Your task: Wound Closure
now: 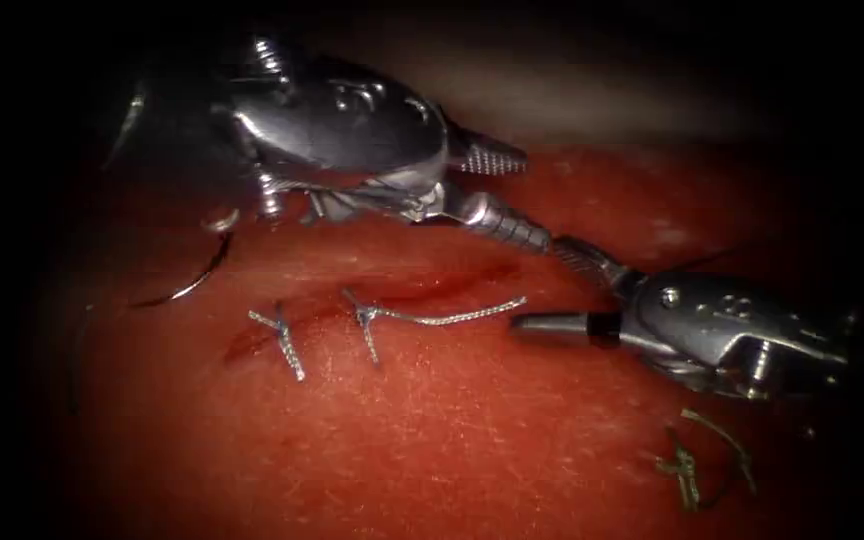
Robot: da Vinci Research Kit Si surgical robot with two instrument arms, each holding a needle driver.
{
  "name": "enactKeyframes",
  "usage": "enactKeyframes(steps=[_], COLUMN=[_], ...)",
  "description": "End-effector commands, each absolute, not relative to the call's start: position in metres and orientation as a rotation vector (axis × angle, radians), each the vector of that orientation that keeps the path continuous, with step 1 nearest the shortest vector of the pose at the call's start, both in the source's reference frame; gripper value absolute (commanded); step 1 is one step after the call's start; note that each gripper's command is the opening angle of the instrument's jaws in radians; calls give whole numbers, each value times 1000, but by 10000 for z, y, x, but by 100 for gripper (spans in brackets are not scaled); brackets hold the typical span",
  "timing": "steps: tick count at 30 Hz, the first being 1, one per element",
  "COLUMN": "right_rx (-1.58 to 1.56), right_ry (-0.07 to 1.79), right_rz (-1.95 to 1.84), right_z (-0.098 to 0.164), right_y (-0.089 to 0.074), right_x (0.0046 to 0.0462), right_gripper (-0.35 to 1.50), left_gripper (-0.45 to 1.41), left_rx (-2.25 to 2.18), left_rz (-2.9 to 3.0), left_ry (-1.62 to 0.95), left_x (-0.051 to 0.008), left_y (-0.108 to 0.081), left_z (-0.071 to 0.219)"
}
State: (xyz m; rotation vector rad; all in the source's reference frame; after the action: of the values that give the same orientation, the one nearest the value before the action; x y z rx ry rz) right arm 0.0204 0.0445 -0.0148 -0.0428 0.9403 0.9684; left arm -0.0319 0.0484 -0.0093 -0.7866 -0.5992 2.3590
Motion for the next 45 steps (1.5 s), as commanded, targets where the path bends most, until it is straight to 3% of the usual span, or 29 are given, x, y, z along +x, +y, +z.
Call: enactKeyframes(steps=[1, 12, 18, 33, 36, 38, 42, 45], right_rx=[-35, -11, -11, -18, -18, -18, -18, -19], right_ry=[946, 897, 894, 881, 881, 881, 881, 880], right_rz=[964, 941, 941, 946, 946, 946, 946, 947], right_z=[-145, -151, -151, -148, -147, -147, -148, -148], right_y=[441, 438, 438, 434, 434, 434, 434, 434], right_x=[200, 165, 165, 177, 178, 178, 178, 179], right_gripper=[148, 148, 148, 148, 148, 148, 148, 148], left_gripper=[60, 50, 52, 49, 28, 27, -35, -35], left_rx=[-721, -547, -329, -304, -295, -293, -287, -326], left_rz=[2392, 2494, 2579, 2569, 2555, 2550, 2510, 2466], left_ry=[-621, -641, -639, -701, -709, -720, -808, -837], left_x=[-331, -376, -370, -386, -380, -379, -376, -377], left_y=[470, 469, 468, 470, 470, 469, 467, 474], left_z=[-83, -47, -7, 52, 60, 61, 52, 32])
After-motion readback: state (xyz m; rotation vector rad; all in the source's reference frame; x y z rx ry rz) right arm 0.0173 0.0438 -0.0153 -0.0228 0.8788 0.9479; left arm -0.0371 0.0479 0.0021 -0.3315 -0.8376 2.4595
